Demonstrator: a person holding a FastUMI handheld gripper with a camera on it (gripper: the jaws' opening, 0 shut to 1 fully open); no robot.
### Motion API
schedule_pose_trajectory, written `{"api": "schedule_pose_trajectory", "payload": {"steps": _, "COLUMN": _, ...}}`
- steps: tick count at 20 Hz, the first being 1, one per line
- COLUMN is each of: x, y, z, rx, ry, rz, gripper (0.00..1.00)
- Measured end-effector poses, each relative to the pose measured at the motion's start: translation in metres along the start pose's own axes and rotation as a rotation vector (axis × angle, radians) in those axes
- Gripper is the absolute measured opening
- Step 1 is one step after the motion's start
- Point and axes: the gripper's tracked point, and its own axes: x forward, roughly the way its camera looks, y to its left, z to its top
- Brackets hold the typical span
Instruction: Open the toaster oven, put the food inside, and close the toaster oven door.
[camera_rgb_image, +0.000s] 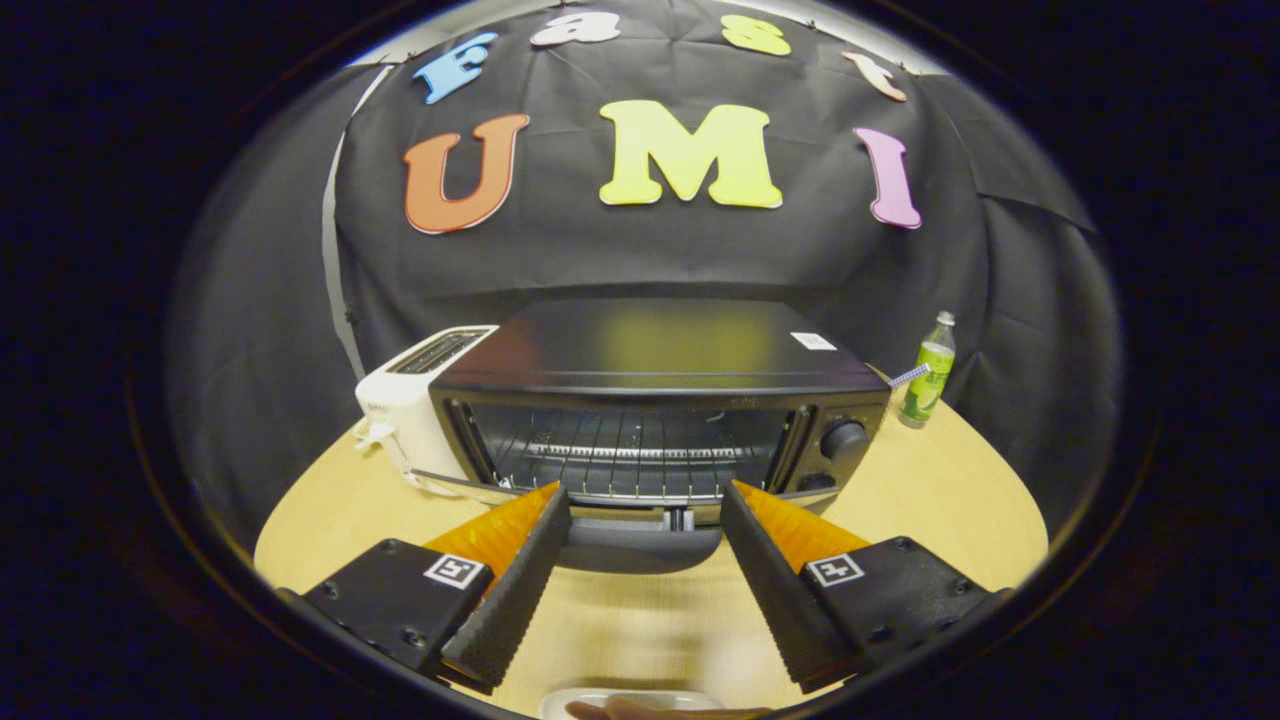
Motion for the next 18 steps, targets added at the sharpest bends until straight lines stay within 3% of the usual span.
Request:
{"api": "schedule_pose_trajectory", "payload": {"steps": 11, "x": -0.018, "y": 0.001, "z": -0.061, "rx": -0.013, "ry": 0.025, "rz": -0.031, "gripper": 1.00}}
{"api": "schedule_pose_trajectory", "payload": {"steps": 18, "x": -0.019, "y": 0.000, "z": -0.102, "rx": 0.028, "ry": 0.045, "rz": 0.009, "gripper": 1.00}}
